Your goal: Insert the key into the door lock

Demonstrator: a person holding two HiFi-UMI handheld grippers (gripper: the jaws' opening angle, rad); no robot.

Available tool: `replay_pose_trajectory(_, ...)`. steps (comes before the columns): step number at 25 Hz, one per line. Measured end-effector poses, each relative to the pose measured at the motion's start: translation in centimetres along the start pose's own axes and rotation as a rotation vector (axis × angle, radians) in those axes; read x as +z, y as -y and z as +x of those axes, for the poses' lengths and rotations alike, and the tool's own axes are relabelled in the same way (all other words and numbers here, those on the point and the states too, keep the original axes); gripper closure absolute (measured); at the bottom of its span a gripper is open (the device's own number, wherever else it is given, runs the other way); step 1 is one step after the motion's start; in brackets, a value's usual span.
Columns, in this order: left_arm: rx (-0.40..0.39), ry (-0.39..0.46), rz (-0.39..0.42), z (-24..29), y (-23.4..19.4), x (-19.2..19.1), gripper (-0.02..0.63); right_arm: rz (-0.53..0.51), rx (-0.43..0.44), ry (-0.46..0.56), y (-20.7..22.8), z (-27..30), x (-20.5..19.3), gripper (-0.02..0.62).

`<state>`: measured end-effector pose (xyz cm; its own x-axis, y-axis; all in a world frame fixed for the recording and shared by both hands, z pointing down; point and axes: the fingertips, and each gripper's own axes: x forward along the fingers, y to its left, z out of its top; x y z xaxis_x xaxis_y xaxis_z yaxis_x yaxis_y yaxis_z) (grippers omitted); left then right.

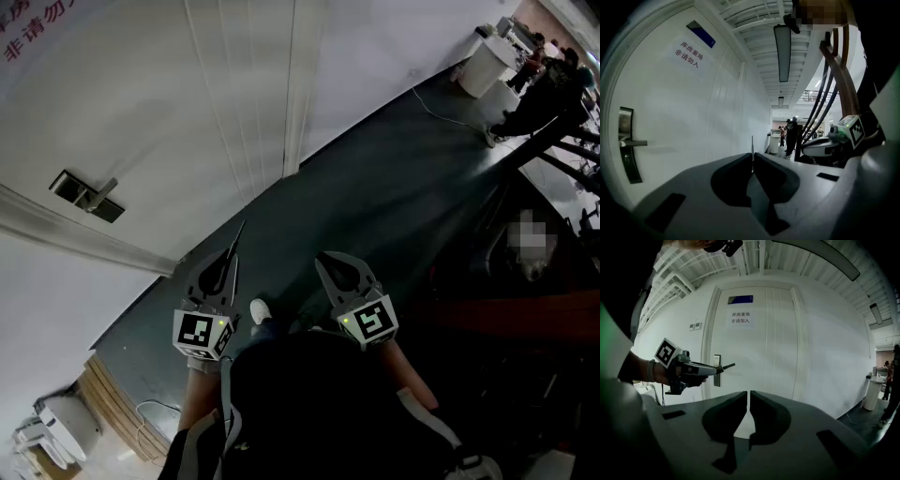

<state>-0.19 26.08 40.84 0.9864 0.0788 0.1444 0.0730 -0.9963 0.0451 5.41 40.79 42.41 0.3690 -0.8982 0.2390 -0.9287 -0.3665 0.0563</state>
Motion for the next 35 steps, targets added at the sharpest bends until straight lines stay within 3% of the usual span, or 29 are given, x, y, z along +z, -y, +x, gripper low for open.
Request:
replay_pose_trajectory(22, 0.023, 0.033, -0.092, -1.2, -17.5, -1.8, 0.581, 0.033, 0.014, -0.014, -4.2, 17.1, 4.1, 0.563)
replay_pose_trajectory(29, 0.057, 0.037, -0.128, -0.3, -20.9, -2.8, 0.58, 0.013, 0.069, -0.028, -4.6, 21.4, 4.2, 0.563)
replay_pose_trajectory(35, 0.108, 0.015, -0.134, 2.8, -24.3, -2.9, 0.58, 0.018, 0.143, -0.029, -2.4, 27.2, 5.0, 0.563)
